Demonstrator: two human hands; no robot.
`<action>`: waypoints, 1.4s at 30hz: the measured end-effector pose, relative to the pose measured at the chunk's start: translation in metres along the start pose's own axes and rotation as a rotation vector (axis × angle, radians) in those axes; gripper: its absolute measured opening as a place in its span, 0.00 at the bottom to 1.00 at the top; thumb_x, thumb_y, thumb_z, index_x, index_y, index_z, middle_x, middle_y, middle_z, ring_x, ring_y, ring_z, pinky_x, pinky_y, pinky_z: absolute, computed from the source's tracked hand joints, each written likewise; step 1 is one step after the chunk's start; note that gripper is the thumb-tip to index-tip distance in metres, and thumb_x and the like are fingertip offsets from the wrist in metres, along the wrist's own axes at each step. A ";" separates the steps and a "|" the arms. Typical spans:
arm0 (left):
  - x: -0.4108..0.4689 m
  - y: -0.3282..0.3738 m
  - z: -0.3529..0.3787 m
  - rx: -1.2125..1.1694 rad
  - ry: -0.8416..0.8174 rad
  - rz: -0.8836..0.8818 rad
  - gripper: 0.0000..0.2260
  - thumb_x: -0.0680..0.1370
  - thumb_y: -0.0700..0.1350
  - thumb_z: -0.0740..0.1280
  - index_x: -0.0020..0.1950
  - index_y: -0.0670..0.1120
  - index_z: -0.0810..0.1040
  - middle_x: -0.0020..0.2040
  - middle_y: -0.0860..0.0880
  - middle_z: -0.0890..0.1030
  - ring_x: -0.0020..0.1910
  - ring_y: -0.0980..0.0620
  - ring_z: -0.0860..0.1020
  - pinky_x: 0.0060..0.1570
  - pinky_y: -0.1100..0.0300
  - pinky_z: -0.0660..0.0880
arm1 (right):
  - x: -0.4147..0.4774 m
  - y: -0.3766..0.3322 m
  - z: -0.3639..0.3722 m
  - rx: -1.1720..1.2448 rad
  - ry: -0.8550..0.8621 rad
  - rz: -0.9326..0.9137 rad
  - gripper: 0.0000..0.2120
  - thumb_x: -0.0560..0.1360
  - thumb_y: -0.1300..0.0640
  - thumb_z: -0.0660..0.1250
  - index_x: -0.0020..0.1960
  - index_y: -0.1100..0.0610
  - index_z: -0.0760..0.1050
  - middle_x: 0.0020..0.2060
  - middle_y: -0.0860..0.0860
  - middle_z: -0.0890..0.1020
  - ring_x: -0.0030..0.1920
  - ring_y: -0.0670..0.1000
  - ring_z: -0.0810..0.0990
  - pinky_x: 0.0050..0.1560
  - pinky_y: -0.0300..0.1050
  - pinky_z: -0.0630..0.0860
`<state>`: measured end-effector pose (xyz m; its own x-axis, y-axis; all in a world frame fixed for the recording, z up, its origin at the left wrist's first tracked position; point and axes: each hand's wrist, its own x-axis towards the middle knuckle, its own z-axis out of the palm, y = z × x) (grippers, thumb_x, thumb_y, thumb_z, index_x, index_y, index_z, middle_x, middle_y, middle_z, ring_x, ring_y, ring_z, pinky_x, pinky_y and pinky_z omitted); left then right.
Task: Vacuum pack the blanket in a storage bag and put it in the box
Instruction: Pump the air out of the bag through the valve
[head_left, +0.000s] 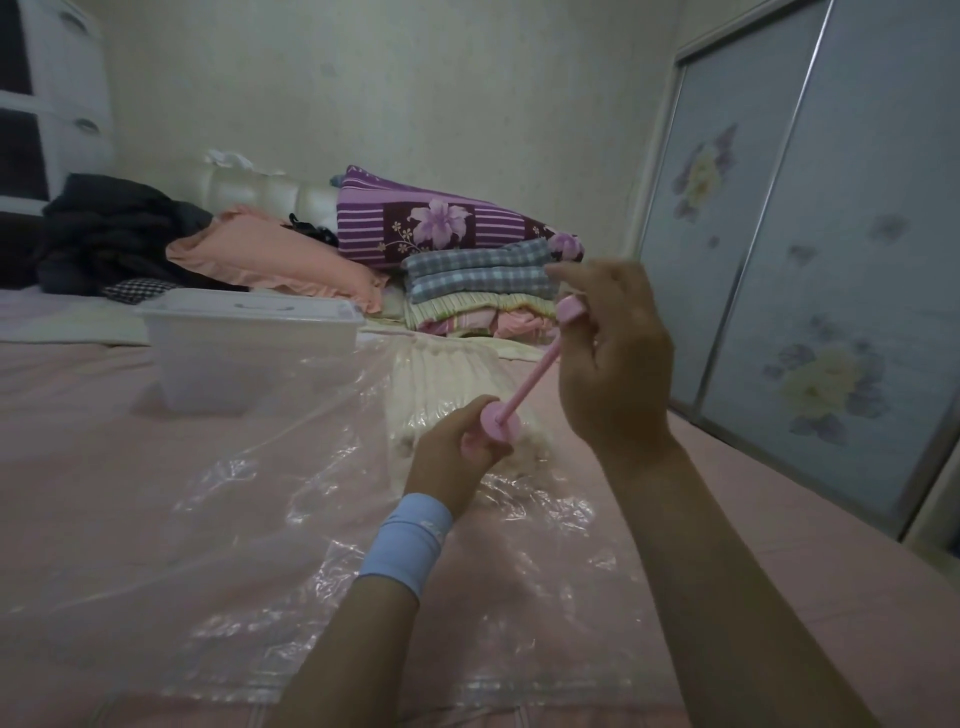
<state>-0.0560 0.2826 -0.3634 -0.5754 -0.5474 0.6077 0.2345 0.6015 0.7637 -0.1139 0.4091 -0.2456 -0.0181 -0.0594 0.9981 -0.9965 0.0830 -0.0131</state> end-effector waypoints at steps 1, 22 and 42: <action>0.000 0.000 0.000 0.002 -0.005 -0.002 0.19 0.68 0.39 0.75 0.51 0.60 0.76 0.45 0.55 0.82 0.47 0.53 0.79 0.52 0.59 0.77 | -0.005 -0.001 0.004 -0.007 0.000 0.009 0.13 0.80 0.65 0.60 0.57 0.63 0.81 0.49 0.56 0.79 0.45 0.52 0.78 0.43 0.41 0.77; -0.003 0.000 0.005 -0.013 -0.029 0.004 0.17 0.69 0.40 0.75 0.49 0.60 0.77 0.43 0.57 0.82 0.44 0.56 0.80 0.48 0.60 0.77 | -0.077 0.016 0.020 -0.143 -0.462 0.179 0.21 0.76 0.56 0.53 0.62 0.53 0.80 0.52 0.50 0.79 0.48 0.50 0.78 0.39 0.33 0.67; -0.002 -0.004 0.003 -0.107 -0.013 -0.042 0.17 0.73 0.38 0.71 0.53 0.60 0.80 0.45 0.55 0.83 0.45 0.56 0.80 0.45 0.66 0.77 | -0.083 0.017 0.032 -0.130 -0.591 0.178 0.26 0.74 0.50 0.50 0.63 0.52 0.80 0.54 0.50 0.79 0.51 0.52 0.78 0.41 0.42 0.71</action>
<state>-0.0584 0.2831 -0.3677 -0.5965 -0.5629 0.5721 0.2916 0.5121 0.8079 -0.1323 0.3833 -0.3309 -0.2618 -0.5698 0.7790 -0.9566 0.2602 -0.1312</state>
